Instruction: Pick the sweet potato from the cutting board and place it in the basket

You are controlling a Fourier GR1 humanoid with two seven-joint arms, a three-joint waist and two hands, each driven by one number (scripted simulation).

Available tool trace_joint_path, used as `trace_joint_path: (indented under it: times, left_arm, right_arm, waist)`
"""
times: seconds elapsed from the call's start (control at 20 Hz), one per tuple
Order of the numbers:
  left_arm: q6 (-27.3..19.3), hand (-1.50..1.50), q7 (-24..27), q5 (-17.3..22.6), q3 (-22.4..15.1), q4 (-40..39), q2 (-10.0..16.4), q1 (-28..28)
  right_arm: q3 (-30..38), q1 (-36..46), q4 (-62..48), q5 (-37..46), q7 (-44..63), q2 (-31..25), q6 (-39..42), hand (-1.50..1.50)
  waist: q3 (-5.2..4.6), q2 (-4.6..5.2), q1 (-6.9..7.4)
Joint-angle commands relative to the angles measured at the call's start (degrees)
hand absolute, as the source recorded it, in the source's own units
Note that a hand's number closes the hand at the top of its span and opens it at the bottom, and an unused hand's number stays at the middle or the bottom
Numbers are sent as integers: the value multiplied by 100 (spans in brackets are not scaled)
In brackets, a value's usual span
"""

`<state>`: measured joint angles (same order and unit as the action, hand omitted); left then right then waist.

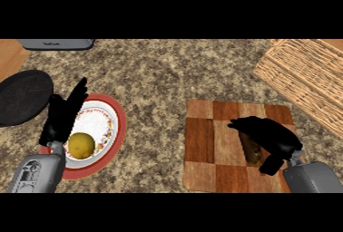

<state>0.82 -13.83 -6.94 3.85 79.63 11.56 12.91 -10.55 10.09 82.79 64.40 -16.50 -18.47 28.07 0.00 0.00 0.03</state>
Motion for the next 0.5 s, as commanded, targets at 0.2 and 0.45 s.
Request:
trace_joint_path:
  times: [0.2,0.45]
  left_arm:
    - [-4,0,-51,-126,-73,192,-106,-74]
    - [-72,0,-144,-154,-89,143,-252,-47]
  right_arm:
    - [-166,-97,-399,558,-875,-368,-1055,150]
    - [-509,-186,-50,1002,-625,-42,-1286,150]
  waist:
    - [1,1,0]
    - [1,-3,-6]
